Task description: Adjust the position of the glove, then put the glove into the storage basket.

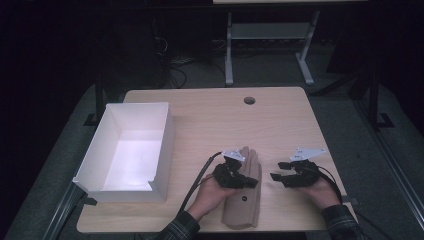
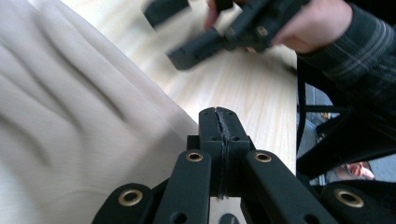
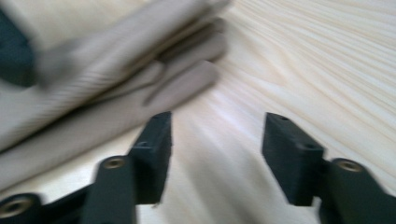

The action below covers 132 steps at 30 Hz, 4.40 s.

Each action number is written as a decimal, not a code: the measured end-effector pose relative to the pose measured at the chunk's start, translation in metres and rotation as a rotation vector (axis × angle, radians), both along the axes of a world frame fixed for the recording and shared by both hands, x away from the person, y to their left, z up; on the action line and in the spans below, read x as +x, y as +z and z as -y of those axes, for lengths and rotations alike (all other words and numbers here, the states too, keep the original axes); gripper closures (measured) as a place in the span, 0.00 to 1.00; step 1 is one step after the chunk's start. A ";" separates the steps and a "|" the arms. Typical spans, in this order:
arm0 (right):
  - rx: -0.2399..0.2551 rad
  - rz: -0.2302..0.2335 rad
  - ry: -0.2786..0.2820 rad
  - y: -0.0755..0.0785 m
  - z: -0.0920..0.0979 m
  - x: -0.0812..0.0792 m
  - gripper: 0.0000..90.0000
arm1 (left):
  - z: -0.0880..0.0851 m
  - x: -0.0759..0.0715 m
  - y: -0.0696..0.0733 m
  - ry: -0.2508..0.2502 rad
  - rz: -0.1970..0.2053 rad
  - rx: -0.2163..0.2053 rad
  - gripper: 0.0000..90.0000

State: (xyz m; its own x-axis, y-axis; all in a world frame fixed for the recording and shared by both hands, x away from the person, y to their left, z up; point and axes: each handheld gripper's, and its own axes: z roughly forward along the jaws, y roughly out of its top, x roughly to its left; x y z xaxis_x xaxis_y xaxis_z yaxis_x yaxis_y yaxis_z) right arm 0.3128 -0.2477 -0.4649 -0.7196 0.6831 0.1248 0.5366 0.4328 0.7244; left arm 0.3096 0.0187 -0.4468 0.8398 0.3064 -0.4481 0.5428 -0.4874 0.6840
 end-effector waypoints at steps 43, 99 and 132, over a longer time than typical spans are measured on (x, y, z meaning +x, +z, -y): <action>-0.066 0.050 -0.149 -0.017 0.006 0.013 0.15 | -0.061 0.001 -0.005 0.081 0.146 0.296 1.00; -0.072 0.049 -0.148 -0.017 0.006 0.013 0.15 | -0.045 0.029 -0.013 0.052 0.250 0.392 0.18; -0.067 0.049 -0.155 -0.017 0.005 0.013 0.15 | -0.060 0.036 0.041 0.088 0.133 0.295 0.78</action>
State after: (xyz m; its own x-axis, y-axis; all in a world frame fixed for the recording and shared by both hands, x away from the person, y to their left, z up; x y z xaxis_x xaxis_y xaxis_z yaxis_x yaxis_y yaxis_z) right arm 0.3258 -0.2528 -0.4823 -0.6093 0.7917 0.0430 0.5653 0.3958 0.7237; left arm 0.3455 0.0786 -0.4058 0.8497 0.4804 -0.2175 0.5069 -0.6304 0.5880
